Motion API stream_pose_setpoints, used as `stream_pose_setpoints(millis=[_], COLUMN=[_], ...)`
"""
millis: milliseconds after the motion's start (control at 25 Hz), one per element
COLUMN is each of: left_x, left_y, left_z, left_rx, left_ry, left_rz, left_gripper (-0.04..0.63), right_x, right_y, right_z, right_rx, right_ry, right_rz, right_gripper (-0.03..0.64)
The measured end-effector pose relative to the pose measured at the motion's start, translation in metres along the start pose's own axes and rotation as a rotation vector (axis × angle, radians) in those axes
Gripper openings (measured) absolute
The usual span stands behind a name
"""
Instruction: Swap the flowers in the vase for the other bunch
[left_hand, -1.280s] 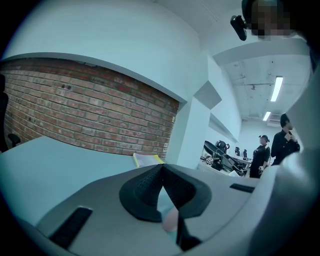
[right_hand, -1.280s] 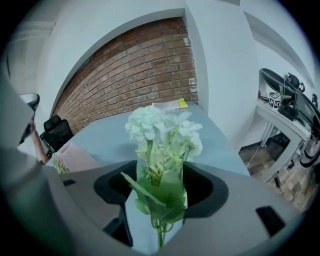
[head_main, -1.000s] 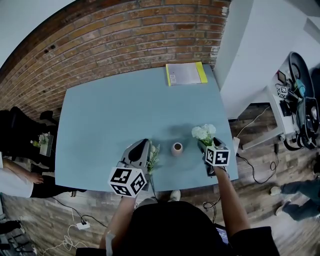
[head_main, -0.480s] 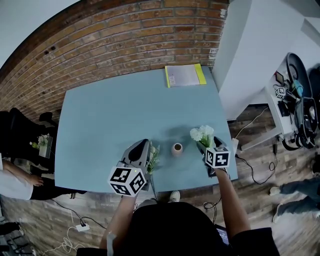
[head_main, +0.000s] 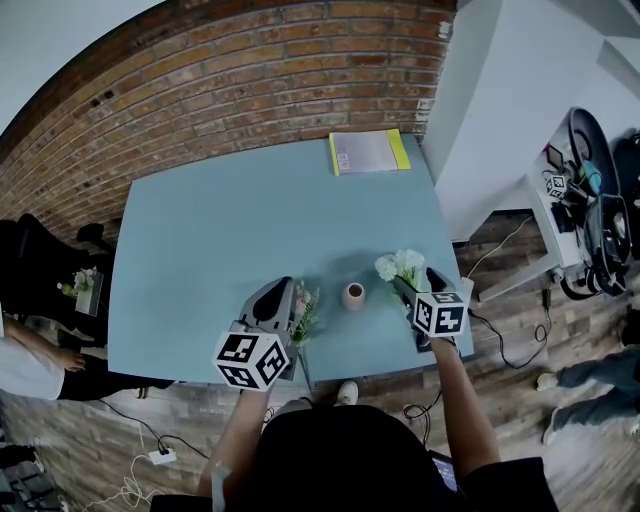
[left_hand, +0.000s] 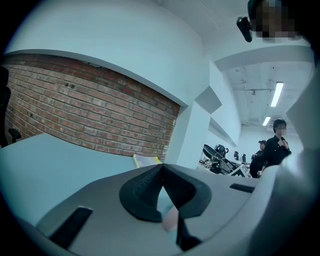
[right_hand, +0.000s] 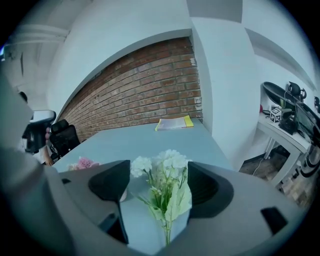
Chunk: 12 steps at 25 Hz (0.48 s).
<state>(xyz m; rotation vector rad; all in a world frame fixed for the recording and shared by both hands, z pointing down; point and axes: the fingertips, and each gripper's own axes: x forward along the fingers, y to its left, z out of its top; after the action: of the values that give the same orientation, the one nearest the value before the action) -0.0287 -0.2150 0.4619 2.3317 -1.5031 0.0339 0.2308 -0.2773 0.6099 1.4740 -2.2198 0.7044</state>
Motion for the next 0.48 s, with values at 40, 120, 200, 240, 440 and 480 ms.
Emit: stream_pose_setpoints(millis=[40, 120, 200, 240, 440, 480], left_x=[-0.001, -0.003, -0.005, -0.006, -0.014, -0.017], left_y=[-0.001, -0.003, -0.004, -0.005, -0.007, -0.007], left_z=[0.001, 0.002, 0.002, 0.003, 0.004, 0.005], left_rx=[0.000, 0.000, 0.000, 0.001, 0.005, 0.009], left_ry=[-0.002, -0.007, -0.010, -0.010, -0.013, -0.013], left_rz=[-0.002, -0.008, -0.014, -0.017, -0.028, -0.029], left_gripper=[0.006, 0.006, 0.006, 0.006, 0.006, 0.006], right_x=[-0.003, -0.011, -0.020, -0.025, -0.048, -0.052], right_y=[0.003, 0.008, 0.011, 0.012, 0.026, 0.030], right_z=[0.004, 0.013, 0.025, 0.030, 0.056, 0.061], right_rx=[-0.006, -0.020, -0.034, -0.040, -0.055, -0.059], right_ry=[-0.009, -0.034, -0.070, -0.090, -0.176, -0.191], right_rz=[0.005, 0.005, -0.013, -0.022, -0.041, -0.040], right_gripper=[0.368, 0.356, 0.256, 0.206, 0.059, 0.048])
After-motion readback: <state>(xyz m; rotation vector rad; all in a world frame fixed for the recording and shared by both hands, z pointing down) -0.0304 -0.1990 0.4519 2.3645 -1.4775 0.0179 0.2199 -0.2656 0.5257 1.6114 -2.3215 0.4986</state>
